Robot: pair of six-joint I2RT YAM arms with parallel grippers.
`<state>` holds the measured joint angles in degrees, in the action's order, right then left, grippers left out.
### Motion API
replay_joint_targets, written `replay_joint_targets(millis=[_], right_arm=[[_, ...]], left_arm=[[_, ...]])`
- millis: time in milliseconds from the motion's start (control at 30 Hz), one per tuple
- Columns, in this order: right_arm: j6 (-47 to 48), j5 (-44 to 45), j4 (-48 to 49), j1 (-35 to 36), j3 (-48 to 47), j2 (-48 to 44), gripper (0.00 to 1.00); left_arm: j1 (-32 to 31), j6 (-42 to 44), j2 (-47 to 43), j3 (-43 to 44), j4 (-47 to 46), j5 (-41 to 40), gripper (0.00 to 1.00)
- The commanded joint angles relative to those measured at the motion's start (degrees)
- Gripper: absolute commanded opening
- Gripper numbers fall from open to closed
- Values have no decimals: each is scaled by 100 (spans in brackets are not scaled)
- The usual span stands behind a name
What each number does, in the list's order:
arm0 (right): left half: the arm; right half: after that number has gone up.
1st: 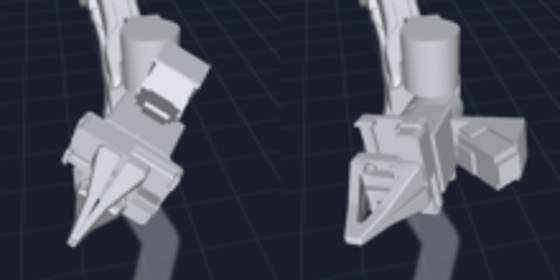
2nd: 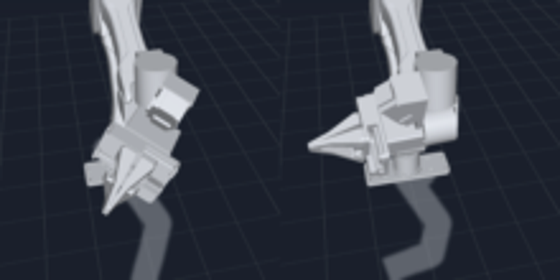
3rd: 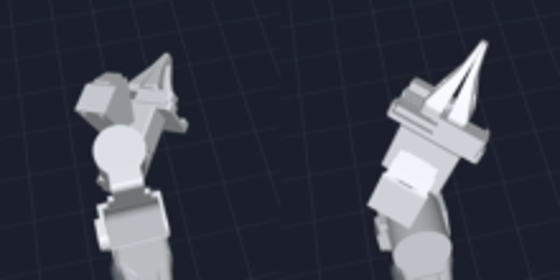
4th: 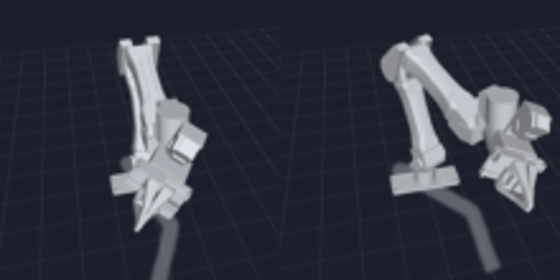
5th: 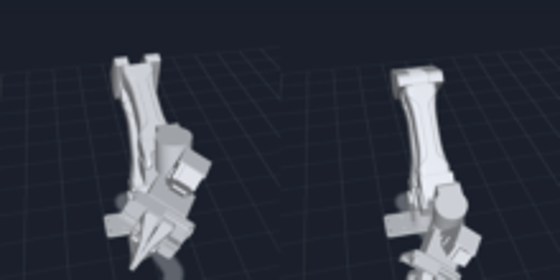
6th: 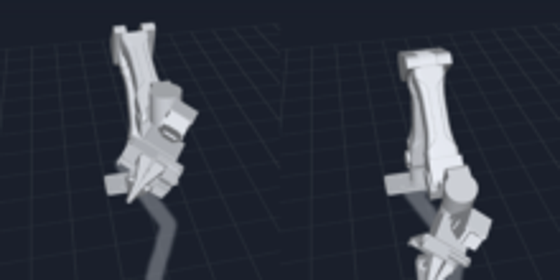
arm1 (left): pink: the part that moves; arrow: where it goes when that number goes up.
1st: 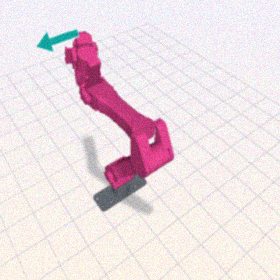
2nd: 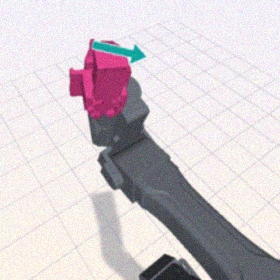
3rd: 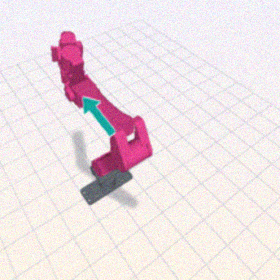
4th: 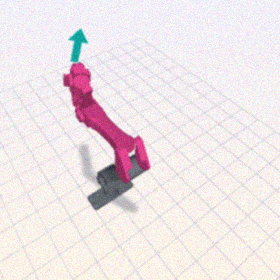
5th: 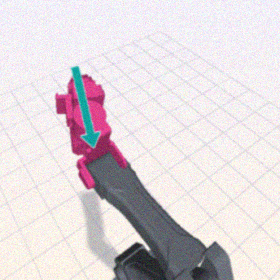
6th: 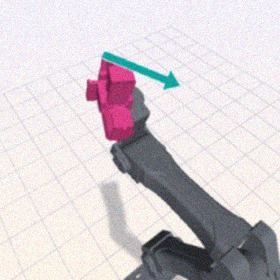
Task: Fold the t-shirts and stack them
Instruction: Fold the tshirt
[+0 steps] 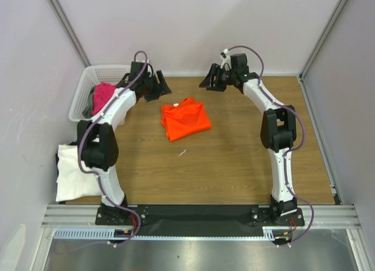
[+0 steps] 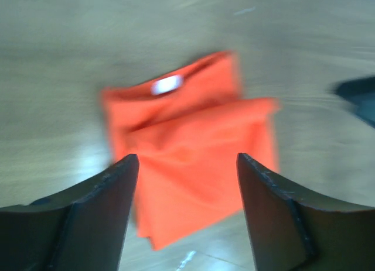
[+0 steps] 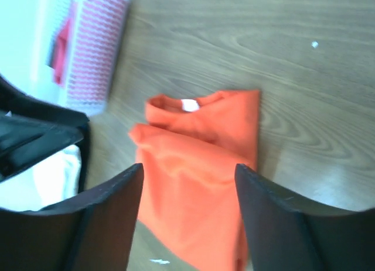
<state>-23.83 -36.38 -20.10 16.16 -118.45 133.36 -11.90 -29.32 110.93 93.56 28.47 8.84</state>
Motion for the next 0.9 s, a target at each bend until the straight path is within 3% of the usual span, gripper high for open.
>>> replay_joint_targets(millis=[0,33,100,167,300,433,700,867], right_arm=[[-621,-114,329,53,172,-697,57],[-709,-80,488,88,391,-819,48],[-693,-71,788,238,814,-829,41],[-710,-132,884,308,1016,-698,40],[-877,-387,1402,423,1412,-408,36],[-833,-361,1657,423,1439,-92,35],[-859,-203,2343,344,1088,541,39],[-1149,-80,2440,335,658,972,42]], left_arm=[[-198,-27,-810,-37,-961,808,72],[-277,-160,-915,-213,-1210,943,65],[-374,-555,-916,-669,-1754,1197,58],[-453,-872,-793,-917,-1984,1383,54],[-462,-1943,-574,-2075,-3589,1647,41],[-445,-2236,-170,-2315,-4243,1656,29],[-357,-2367,595,-2500,-4648,1252,20],[-322,-2298,763,-2685,-4745,1322,19]])
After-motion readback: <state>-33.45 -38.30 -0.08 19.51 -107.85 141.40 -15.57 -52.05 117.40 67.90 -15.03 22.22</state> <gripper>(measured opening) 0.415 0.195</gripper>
